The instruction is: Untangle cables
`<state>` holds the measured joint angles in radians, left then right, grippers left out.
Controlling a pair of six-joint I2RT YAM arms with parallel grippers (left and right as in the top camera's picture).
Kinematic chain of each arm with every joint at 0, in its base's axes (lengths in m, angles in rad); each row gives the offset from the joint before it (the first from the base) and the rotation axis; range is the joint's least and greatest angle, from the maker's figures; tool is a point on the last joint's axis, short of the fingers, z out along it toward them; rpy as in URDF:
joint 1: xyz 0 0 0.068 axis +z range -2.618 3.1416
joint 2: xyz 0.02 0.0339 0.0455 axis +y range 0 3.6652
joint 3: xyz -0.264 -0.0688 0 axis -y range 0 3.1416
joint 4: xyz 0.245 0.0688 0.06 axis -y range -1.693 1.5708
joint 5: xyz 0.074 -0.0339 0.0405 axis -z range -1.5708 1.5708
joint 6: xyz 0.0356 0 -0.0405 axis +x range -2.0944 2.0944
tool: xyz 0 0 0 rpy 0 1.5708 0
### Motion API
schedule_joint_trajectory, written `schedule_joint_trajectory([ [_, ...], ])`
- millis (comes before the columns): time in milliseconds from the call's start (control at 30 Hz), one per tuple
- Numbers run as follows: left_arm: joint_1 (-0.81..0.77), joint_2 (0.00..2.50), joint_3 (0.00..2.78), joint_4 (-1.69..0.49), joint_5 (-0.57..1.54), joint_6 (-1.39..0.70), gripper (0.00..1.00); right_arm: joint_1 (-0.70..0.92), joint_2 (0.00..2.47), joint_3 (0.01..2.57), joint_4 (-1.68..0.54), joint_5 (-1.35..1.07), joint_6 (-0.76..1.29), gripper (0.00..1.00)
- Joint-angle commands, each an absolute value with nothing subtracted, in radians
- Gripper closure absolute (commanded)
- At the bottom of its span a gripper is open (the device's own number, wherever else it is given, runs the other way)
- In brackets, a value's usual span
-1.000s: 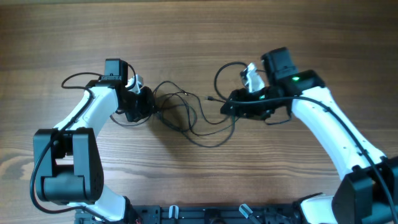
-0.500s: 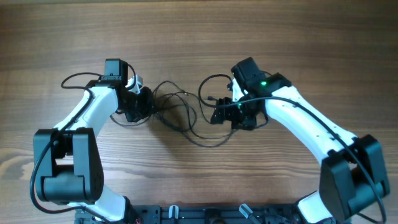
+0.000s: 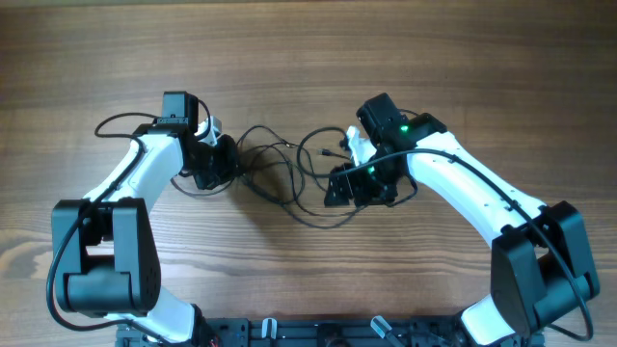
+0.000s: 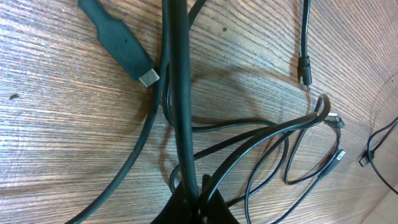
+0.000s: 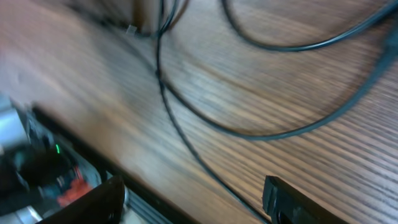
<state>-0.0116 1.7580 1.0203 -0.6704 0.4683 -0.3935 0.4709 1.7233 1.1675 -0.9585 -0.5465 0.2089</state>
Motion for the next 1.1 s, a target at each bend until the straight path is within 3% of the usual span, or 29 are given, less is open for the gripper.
schedule_joint_trajectory([
  [0, -0.016, 1.76, 1.018, -0.673, 0.458, -0.373, 0.96, 0.475, 1.739, 1.173, -0.939, -0.596, 0.048, 0.29],
  [600, -0.016, 1.76, 1.018, -0.674, 0.458, -0.373, 0.96, 0.495, 1.679, 1.361, -1.03, -0.494, 0.122, 0.28],
  [733, -0.016, 1.76, 1.018, -0.674, 0.458, -0.373, 0.96, 0.578, 1.679, 1.345, -1.064, -0.472, -0.002, 0.27],
  [933, -0.016, 1.76, 1.018, -0.675, 0.459, -0.374, 0.96, 0.701, 1.704, 1.317, -0.982, -0.206, -0.101, 0.3],
  [1067, -0.016, 1.76, 1.018, -0.685, 0.459, -0.373, 0.96, 0.728, 1.75, 1.313, -0.936, -0.199, -0.173, 0.31],
])
